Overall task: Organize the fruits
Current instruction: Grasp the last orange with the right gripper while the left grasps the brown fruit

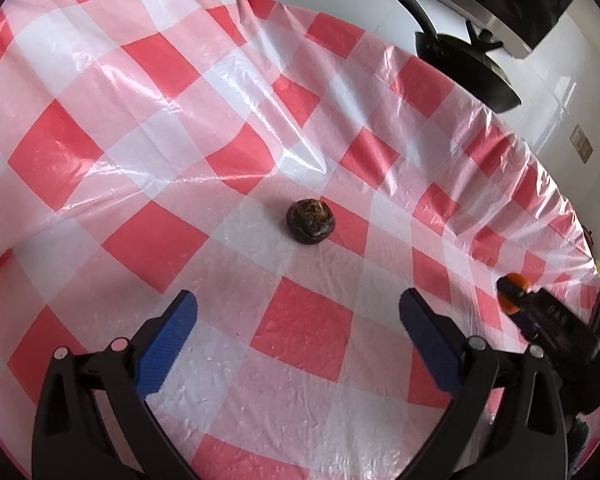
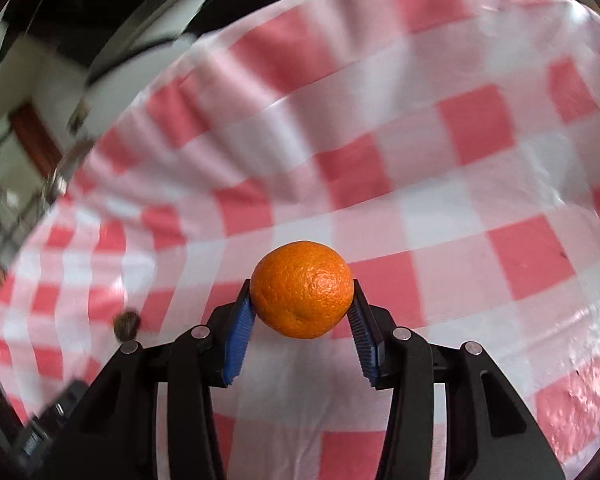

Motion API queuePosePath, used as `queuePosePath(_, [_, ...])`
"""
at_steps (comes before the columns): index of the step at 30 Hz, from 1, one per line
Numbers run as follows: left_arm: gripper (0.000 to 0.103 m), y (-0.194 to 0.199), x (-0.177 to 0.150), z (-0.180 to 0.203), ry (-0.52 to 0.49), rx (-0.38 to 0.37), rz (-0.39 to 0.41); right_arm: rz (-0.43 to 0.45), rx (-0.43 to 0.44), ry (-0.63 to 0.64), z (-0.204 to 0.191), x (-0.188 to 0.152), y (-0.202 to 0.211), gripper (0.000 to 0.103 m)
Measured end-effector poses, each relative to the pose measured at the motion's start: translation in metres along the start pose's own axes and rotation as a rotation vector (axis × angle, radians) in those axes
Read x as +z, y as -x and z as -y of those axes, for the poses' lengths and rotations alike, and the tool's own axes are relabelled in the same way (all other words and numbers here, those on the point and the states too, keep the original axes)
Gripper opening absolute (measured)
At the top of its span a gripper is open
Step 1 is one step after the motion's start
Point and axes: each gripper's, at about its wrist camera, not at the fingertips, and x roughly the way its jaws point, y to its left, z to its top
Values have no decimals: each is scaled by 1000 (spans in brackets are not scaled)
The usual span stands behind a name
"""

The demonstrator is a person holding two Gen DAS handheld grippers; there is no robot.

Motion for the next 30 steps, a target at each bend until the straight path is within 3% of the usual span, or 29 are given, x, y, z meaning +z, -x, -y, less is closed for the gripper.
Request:
queuePosePath(12, [101, -15, 2, 15, -60, 62, -84, 48, 38, -40, 8, 3, 5, 45])
queuePosePath(18, [100, -54, 27, 40, -221, 184, -130, 47, 44, -40, 8, 2, 6, 45])
queuePosePath(21, [93, -70, 41, 43, -265, 188, -146, 44, 44, -36, 7, 2, 5, 46])
queuePosePath(27, [59, -89, 50, 45, -355, 177, -164, 35, 45, -30, 5, 2, 4, 46])
queuePosePath(29, [40, -87, 51, 45, -364, 169, -153, 31, 45, -26, 4, 2, 3, 46])
queuePosePath(30, [40, -86, 51, 45, -363, 159, -152, 29, 46, -24, 4, 2, 2, 46])
